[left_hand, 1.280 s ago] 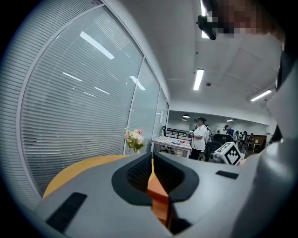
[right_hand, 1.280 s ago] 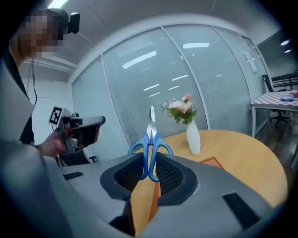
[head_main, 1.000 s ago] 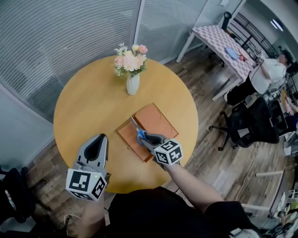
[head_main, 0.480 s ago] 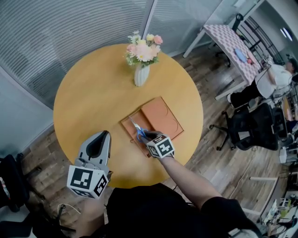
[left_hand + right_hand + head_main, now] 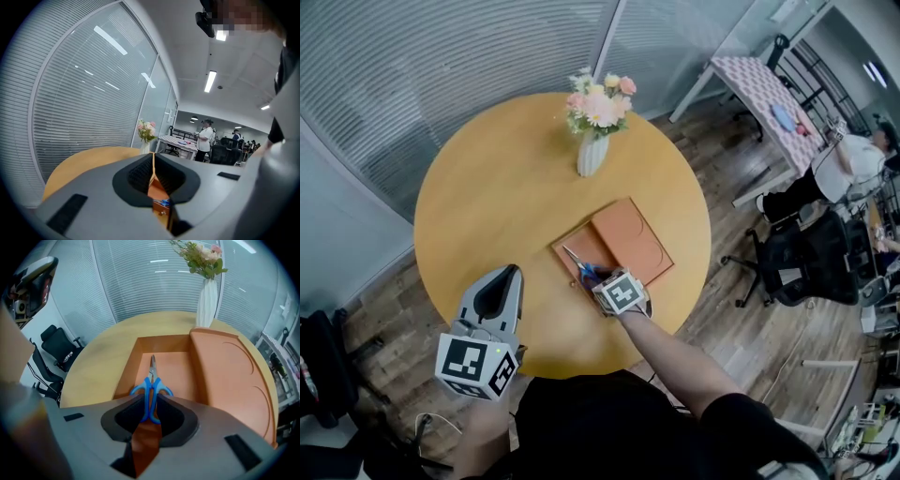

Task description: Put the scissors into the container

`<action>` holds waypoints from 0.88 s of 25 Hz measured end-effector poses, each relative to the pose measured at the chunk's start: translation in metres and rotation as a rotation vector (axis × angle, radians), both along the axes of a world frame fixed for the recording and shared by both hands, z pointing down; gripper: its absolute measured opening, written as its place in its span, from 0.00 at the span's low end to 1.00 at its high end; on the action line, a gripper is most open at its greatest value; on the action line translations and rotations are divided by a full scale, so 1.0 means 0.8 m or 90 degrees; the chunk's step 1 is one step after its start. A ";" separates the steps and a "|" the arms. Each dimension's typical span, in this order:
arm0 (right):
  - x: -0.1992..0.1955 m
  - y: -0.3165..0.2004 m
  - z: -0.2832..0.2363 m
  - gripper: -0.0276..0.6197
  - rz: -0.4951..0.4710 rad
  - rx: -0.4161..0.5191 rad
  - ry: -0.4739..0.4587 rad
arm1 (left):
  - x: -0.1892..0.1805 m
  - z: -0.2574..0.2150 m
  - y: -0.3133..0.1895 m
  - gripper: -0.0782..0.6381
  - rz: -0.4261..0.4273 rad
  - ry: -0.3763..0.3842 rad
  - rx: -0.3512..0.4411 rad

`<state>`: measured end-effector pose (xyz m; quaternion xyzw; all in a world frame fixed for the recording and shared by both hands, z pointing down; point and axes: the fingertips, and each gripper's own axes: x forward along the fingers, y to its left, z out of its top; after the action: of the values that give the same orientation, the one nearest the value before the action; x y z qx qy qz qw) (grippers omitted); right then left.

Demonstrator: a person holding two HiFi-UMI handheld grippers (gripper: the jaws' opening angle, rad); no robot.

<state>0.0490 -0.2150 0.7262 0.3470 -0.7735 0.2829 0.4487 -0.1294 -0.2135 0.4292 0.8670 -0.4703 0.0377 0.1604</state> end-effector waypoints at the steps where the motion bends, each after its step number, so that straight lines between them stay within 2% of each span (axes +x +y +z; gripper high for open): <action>1: 0.000 0.000 0.001 0.19 0.000 -0.003 0.005 | -0.003 -0.001 0.001 0.14 0.001 0.000 0.001; 5: -0.002 -0.002 0.001 0.20 0.005 -0.012 0.013 | -0.011 -0.004 0.005 0.14 0.009 0.002 0.005; 9: -0.001 -0.006 -0.010 0.24 0.026 0.010 0.001 | -0.014 -0.006 0.009 0.14 0.026 0.002 0.011; 13: 0.002 -0.011 -0.038 0.24 0.059 0.054 -0.042 | -0.017 -0.016 0.014 0.14 0.041 -0.004 0.025; 17: 0.014 -0.015 -0.072 0.19 0.086 0.102 -0.088 | -0.016 -0.028 0.019 0.14 0.047 -0.011 0.035; 22: 0.029 -0.023 -0.154 0.16 0.105 0.184 -0.174 | -0.003 -0.045 0.028 0.14 0.043 -0.029 0.048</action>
<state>0.0722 -0.2332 0.6031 0.4282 -0.8286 0.2490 0.2609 -0.1316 -0.1913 0.3932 0.8867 -0.4452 0.0454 0.1158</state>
